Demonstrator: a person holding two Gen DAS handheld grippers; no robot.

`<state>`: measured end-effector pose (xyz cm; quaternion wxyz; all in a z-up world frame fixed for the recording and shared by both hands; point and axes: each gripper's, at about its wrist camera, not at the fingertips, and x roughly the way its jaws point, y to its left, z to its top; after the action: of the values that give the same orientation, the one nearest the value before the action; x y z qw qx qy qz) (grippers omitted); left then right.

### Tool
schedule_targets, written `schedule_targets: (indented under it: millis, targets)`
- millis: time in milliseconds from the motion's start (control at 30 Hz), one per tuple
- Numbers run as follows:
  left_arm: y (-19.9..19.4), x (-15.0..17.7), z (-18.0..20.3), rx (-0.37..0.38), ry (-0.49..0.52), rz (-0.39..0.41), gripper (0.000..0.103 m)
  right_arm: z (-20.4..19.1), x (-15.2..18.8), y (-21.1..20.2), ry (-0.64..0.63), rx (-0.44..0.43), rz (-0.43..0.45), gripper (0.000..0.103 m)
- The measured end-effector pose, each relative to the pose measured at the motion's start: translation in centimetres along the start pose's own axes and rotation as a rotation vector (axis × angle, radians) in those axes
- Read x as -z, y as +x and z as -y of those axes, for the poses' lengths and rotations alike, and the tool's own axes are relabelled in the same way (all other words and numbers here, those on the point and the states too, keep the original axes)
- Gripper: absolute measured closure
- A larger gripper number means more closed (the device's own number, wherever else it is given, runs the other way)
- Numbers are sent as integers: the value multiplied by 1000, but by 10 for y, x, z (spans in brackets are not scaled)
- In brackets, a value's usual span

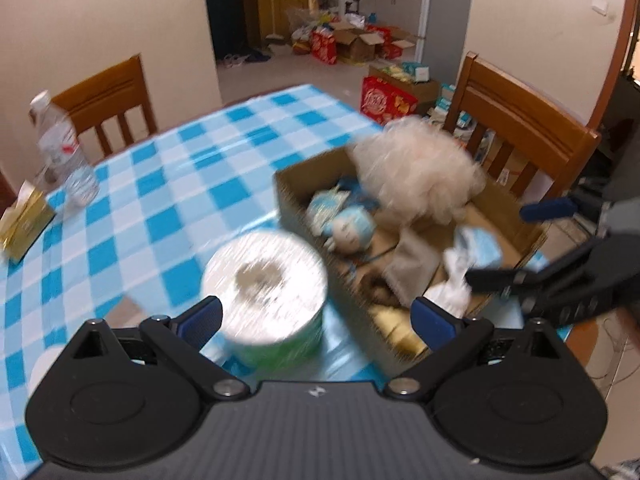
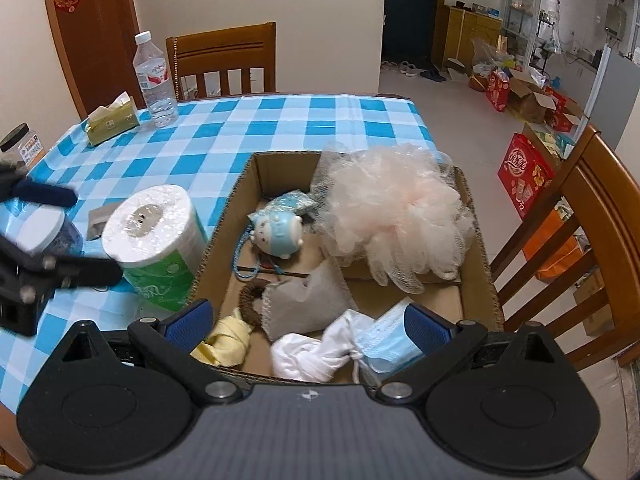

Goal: Organize soft objects
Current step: 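Withdraw the left tool and grasp the blue face mask on the table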

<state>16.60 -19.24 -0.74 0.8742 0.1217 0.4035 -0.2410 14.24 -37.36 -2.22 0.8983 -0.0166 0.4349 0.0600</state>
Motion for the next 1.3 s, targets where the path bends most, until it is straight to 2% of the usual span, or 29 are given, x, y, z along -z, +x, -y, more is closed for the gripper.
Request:
schedule_targets:
  millis: [267,567,833,1100,1300]
  targets:
    - [-6,43,-46,-37,-62,-67,3,-36,-10,5,-25,-6,-4,0]
    - [18,73,-94,-55,-47,-113,3,-74,-9,15,-27,-11,-43,0]
    - [56,74,-104,-34,43,-172,3,-83,-2,20,-18,10,-79,0]
    - [97,69,-102,-56,144,-230,3,-76,0,28,7,10,-94,0]
    - [110,67,-101,0,148,-286,3,-72,1,35,17,0,-105,0]
